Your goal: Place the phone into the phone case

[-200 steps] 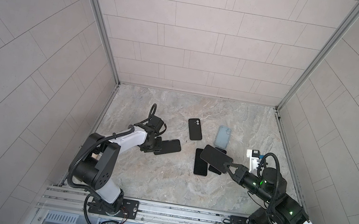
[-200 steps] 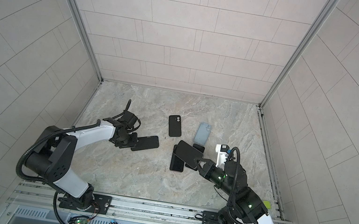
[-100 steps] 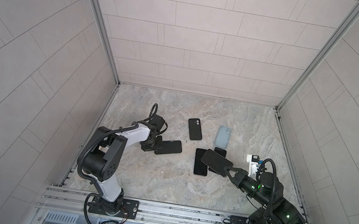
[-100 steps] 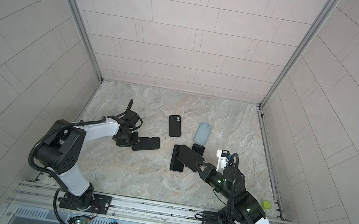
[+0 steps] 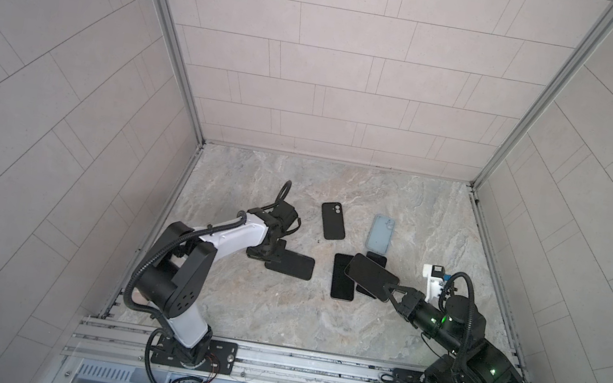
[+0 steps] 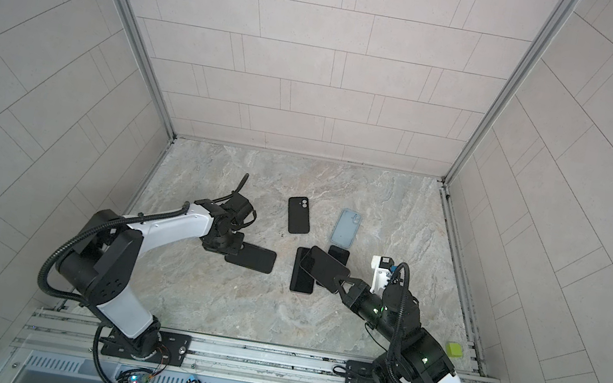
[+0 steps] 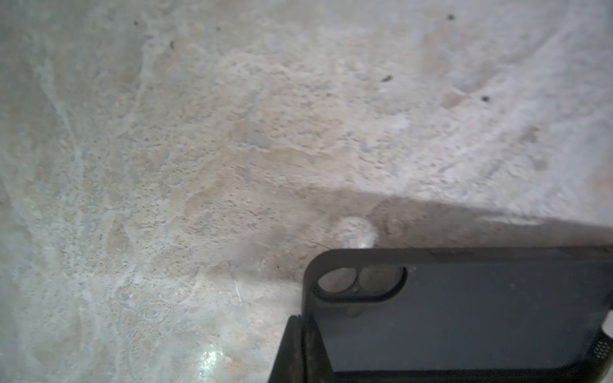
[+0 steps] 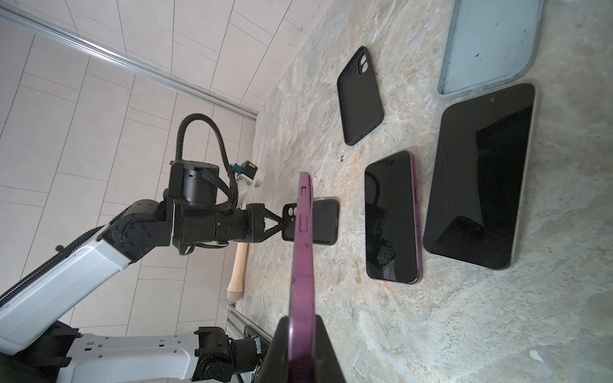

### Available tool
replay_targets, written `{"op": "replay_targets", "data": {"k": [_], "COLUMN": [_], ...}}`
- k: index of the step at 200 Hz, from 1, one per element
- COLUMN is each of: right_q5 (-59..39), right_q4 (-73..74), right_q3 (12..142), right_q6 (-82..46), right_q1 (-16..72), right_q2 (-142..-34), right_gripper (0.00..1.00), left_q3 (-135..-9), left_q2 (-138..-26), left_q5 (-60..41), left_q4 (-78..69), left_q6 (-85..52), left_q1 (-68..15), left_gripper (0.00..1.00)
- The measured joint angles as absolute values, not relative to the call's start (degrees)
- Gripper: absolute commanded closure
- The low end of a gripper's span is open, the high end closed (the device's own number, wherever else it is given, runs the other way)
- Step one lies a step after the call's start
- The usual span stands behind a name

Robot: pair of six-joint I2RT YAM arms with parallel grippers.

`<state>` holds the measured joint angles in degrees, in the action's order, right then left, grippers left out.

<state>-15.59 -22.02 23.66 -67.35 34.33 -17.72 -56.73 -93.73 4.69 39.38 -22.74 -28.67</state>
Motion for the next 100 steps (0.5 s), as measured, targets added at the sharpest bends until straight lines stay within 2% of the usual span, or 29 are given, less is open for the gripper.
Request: {"op": "replay_targets", "data": {"k": [100], "right_q5": [-15.20], "right_q4": [-22.09], "right_q3": [23.66], "right_q6": [-67.31], "right_q1": [34.33], "right_q2": [-17.78], "right_gripper": [1.00], "left_q3": [-64.18], "left_q2": [-99.39], "left_q5": [9.15], "left_q4": [43.48], "left_q6": [-20.36], "left_q1": [-42.94], "left_gripper": [1.00]}}
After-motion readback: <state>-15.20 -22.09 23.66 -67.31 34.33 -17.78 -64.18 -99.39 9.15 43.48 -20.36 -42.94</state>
